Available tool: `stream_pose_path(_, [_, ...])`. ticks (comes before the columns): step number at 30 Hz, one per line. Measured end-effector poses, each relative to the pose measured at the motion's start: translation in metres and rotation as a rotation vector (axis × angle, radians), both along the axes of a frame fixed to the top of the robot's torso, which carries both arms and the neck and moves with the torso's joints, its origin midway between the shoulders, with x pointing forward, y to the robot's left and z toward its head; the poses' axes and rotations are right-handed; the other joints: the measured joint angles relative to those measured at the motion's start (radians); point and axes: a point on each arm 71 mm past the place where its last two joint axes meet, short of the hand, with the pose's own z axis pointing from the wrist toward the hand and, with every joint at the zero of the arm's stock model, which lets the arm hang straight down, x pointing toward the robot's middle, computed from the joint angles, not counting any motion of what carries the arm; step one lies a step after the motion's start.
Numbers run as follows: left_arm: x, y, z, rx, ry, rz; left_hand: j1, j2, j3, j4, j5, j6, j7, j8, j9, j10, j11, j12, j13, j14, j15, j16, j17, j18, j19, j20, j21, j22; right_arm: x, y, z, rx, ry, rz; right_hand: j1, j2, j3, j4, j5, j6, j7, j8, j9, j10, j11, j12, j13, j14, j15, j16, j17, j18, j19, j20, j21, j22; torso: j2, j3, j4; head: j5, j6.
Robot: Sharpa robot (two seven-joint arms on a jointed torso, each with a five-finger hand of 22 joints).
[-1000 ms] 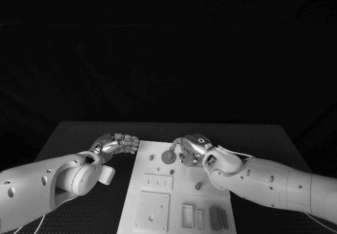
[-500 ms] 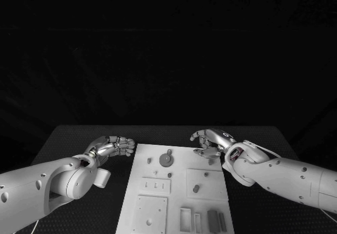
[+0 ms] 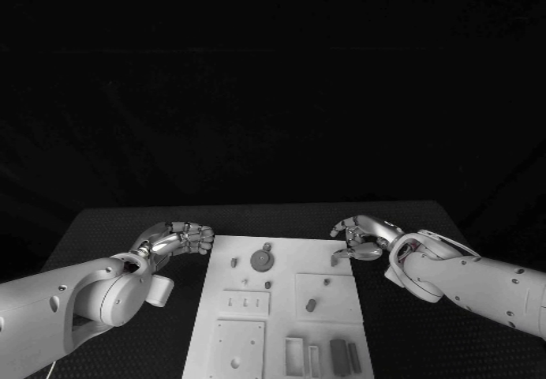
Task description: Assemble the parts on the task board
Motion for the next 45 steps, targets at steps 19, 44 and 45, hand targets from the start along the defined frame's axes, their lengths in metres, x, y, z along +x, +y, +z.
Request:
stream_pose_path(19, [0.001,0.002,0.0,0.001,0.0,0.002,0.0,0.0,0.002,-0.002,0.0,0.0,0.0,0.0,0.0,0.0,0.0,0.0,0.0,0.0,0.0,0.0,0.001,-0.005,0.0,0.0,0.0,0.0,-0.01,-0.001,-0.036,0.019,0.097,0.016,-0.021,0.006,-0.069,-0.015,0.05,-0.002,0.002,0.004,-0.002,-0.001,0.001,0.005,-0.006,-0.007,0.003,0.0,0.006,0.0,-0.009,0.002,0.0,0.0,0.0,-0.0024,0.0028,-0.008,-0.017])
stream_pose_path(44, [0.001,0.003,0.0,0.002,0.0,0.004,-0.004,0.004,0.005,-0.005,0.0,0.0,0.0,0.0,0.0,0.0,0.0,0.0,0.0,0.0,0.0,0.0,0.001,-0.009,0.0,0.0,0.0,0.0,-0.009,-0.002,-0.04,0.001,0.085,-0.011,0.034,0.022,0.084,0.08,-0.112,0.003,-0.004,0.052,0.005,-0.001,0.001,0.011,-0.024,0.014,-0.028,0.001,0.011,-0.001,0.009,-0.004,-0.001,0.0,-0.001,-0.0039,0.0029,-0.006,-0.023])
stream_pose_path(45, [0.001,0.003,0.0,0.002,0.0,0.004,-0.004,0.004,0.005,-0.005,0.0,0.0,0.0,0.0,0.0,0.0,0.0,-0.004,0.0,0.0,0.0,0.0,0.001,-0.009,0.0,0.0,0.0,0.0,-0.009,-0.002,-0.04,0.001,0.083,-0.011,0.034,0.022,0.084,0.08,-0.112,0.004,-0.004,0.052,0.005,-0.001,0.001,0.011,-0.024,0.014,-0.028,0.001,0.011,-0.001,0.009,-0.004,-0.001,0.0,-0.001,-0.0039,0.0029,-0.006,-0.023])
